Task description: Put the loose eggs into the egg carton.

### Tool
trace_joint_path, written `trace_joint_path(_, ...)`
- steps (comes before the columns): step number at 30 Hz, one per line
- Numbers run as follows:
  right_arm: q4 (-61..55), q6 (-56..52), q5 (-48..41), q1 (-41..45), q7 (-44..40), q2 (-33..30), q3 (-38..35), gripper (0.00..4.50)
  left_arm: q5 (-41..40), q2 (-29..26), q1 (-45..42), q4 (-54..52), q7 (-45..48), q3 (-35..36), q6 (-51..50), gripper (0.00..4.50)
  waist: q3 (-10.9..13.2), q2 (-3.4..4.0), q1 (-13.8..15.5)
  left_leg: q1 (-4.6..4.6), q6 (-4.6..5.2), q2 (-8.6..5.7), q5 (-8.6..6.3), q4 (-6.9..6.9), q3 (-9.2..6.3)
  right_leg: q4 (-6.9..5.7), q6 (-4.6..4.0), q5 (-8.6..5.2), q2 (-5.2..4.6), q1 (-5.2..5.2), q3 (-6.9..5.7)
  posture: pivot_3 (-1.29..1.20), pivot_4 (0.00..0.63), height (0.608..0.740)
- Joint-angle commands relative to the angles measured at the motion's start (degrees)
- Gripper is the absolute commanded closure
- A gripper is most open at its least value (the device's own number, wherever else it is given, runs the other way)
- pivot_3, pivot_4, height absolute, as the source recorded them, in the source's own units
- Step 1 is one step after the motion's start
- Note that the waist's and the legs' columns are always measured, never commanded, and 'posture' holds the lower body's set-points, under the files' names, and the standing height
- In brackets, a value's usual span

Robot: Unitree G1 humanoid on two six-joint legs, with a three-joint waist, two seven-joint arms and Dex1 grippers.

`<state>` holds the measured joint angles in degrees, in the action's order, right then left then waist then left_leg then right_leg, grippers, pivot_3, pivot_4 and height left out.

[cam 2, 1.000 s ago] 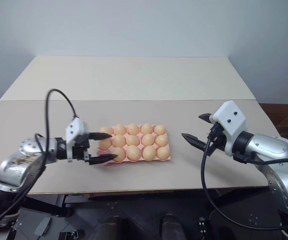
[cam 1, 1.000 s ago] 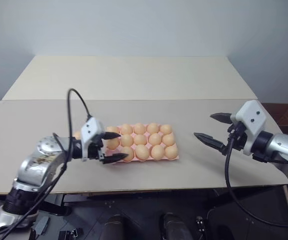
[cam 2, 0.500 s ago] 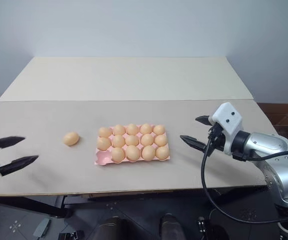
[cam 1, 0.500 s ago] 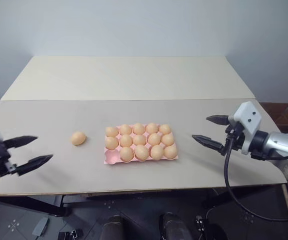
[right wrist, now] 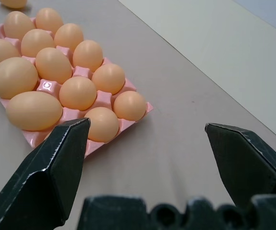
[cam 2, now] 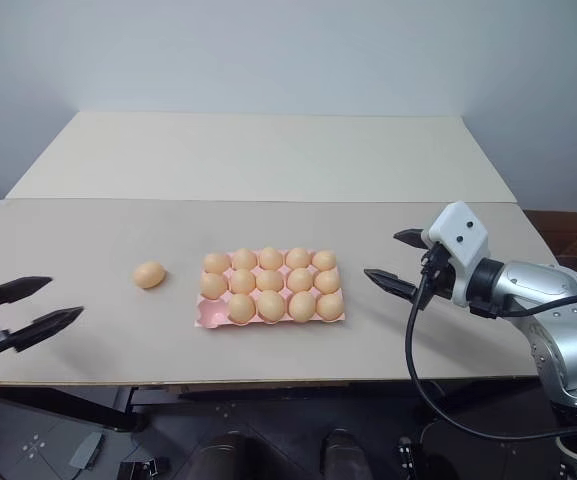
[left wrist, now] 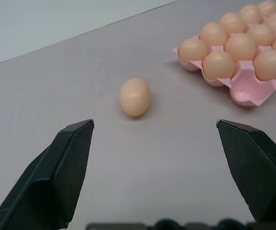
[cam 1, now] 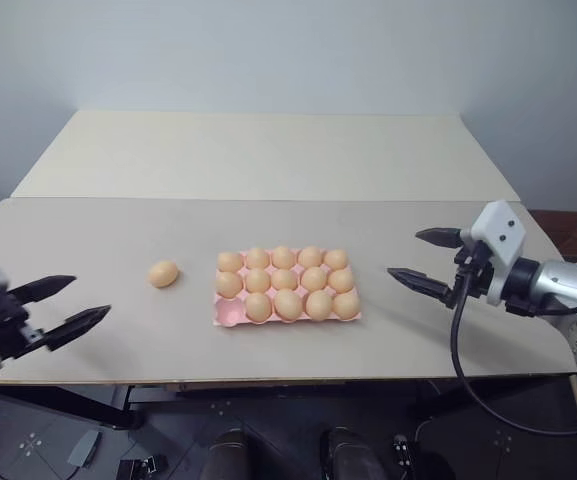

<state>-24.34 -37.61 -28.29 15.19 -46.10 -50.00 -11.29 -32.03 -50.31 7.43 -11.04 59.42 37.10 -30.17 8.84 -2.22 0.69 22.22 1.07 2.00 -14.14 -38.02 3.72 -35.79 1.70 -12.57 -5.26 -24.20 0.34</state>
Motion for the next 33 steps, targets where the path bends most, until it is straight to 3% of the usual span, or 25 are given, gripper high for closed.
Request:
trace_joint_path(1,-1.8,1.4,0.3,1.2,0.2,-0.4,-0.7,0.00,2.8,0.7,-8.1,3.3,-6.0,-8.0,-1.3,0.01,0.0,-0.01,0.0,0.03,0.00,-0.01,0.00,0.00,0.03,0.01,0.02,0.03,0.02,-0.03,0.00,0.00,0.150,0.740)
trace_joint_path(10,-4.7,0.3,-0.3,0.5,1.9,-0.4,-2.0,0.00,12.4,4.1,-26.1,18.1,-13.3,-25.6,-3.2,0.01,0.0,-0.05,-0.7,0.08,0.02,-0.03,-0.01,0.00,0.08,0.01,0.11,0.09,0.06,-0.05,0.03,0.00,0.150,0.740)
trace_joint_path(13,-5.5,-0.5,-0.8,0.4,2.5,-0.5,-2.6,0.00,14.5,4.5,-28.7,21.9,-13.8,-28.3,-3.0,0.62,0.0,-0.05,-0.8,0.06,0.02,-0.03,-0.01,0.00,0.08,-0.03,0.10,0.09,0.07,-0.04,0.02,0.00,0.150,0.740)
trace_joint_path(16,-6.1,-0.9,-0.8,0.2,3.3,-0.4,-3.2,0.00,14.9,4.8,-29.5,23.6,-13.3,-28.9,-2.5,1.73,0.0,-0.06,-1.0,0.08,0.02,-0.02,-0.01,0.00,0.07,-0.02,0.10,0.09,0.06,-0.06,0.03,0.00,0.150,0.740)
trace_joint_path(20,-6.7,-2.0,-1.5,0.0,4.5,-0.2,-4.3,0.00,14.9,5.1,-30.1,25.0,-12.9,-29.0,-1.5,2.76,0.0,-0.06,-0.8,0.10,0.02,-0.03,0.00,0.00,0.06,-0.01,0.11,0.09,0.04,-0.06,0.01,0.00,0.150,0.740)
trace_joint_path(25,-8.1,-2.5,-2.4,-1.0,5.2,-0.1,-4.9,0.00,12.8,4.1,-28.9,21.7,-9.8,-26.8,1.2,2.83,0.0,-0.06,-0.7,0.11,0.02,-0.03,-0.01,-0.01,0.05,-0.01,0.11,0.09,0.03,-0.06,0.01,0.00,0.150,0.740)
trace_joint_path(33,-8.6,-2.5,-2.7,-1.7,6.1,-0.2,-4.5,0.00,3.5,-0.5,-21.1,4.7,6.1,-26.3,1.3,2.83,0.0,-0.03,-0.9,0.06,0.02,0.00,-0.01,0.00,-0.02,-0.02,0.09,0.09,0.01,-0.08,0.09,0.00,0.150,0.740)
